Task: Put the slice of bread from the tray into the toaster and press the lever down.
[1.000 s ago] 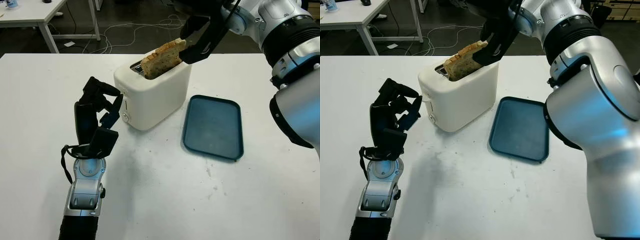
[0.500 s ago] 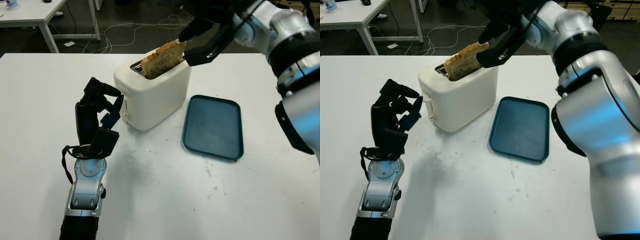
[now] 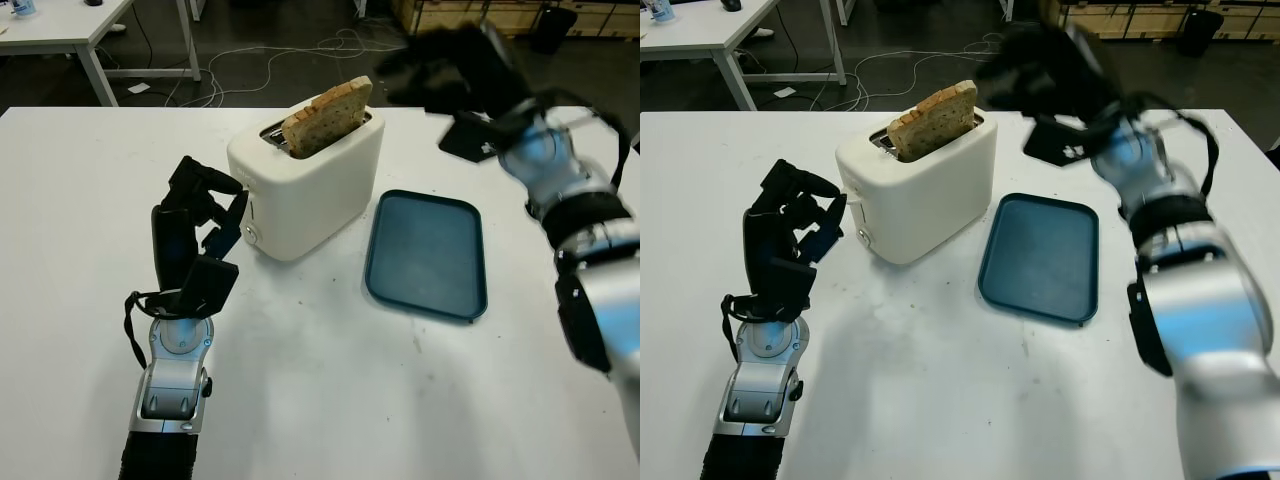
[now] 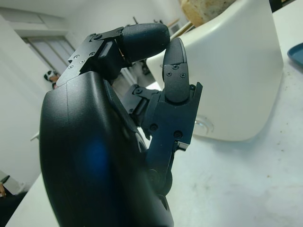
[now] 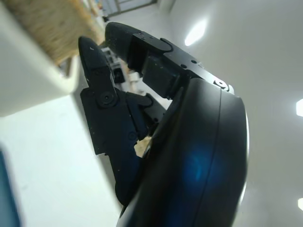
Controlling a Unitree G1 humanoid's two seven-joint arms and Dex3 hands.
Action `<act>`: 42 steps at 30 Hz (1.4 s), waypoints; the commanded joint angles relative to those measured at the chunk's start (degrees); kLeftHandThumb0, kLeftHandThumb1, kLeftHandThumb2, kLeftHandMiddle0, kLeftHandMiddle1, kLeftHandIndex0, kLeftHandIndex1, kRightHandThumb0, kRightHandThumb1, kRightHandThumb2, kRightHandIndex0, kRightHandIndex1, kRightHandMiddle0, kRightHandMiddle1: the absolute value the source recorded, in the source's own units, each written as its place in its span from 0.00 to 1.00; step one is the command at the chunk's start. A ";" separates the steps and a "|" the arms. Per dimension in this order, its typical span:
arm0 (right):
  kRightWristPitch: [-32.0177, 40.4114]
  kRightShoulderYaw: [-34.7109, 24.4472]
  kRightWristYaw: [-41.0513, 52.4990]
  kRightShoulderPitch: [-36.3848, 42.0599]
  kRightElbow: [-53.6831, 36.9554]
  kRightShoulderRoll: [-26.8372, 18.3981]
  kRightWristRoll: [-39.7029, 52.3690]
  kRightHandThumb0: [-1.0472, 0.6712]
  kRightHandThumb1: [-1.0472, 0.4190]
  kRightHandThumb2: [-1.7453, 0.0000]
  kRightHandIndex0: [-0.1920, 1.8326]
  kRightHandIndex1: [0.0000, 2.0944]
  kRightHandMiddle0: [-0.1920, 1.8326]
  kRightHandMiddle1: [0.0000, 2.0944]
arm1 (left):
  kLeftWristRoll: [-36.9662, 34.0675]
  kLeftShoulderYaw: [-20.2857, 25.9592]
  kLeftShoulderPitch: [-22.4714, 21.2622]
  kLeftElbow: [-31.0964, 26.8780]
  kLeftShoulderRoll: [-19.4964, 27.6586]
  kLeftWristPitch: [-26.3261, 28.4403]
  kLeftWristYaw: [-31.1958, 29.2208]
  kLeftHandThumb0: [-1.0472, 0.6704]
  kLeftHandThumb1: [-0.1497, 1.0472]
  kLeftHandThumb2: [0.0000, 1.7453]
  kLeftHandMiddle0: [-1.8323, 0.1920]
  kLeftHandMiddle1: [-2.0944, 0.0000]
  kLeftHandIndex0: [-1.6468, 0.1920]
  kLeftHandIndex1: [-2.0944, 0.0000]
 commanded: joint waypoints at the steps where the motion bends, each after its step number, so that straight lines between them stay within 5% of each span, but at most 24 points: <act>1: -0.39 -1.39 1.97 1.50 -1.47 0.78 1.98 0.41 0.13 1.00 0.57 0.44 0.64 0.10 | -0.22 -0.11 -0.83 -0.20 0.14 -0.69 -0.24 0.41 0.89 0.26 0.50 0.17 0.61 0.17; 23: 3.39 -1.41 0.09 -2.19 -2.15 6.04 -1.06 0.42 0.16 1.00 0.62 0.46 0.68 0.12 | -0.18 -0.01 -0.59 -0.13 -0.10 -0.54 -0.13 0.41 0.89 0.27 0.50 0.17 0.61 0.18; 42: 13.01 6.95 -6.24 -9.22 1.57 5.97 -11.24 0.40 0.15 1.00 0.54 0.38 0.62 0.07 | 0.06 -0.12 -0.17 -0.63 -0.41 -0.50 0.12 0.41 0.89 0.27 0.50 0.17 0.61 0.17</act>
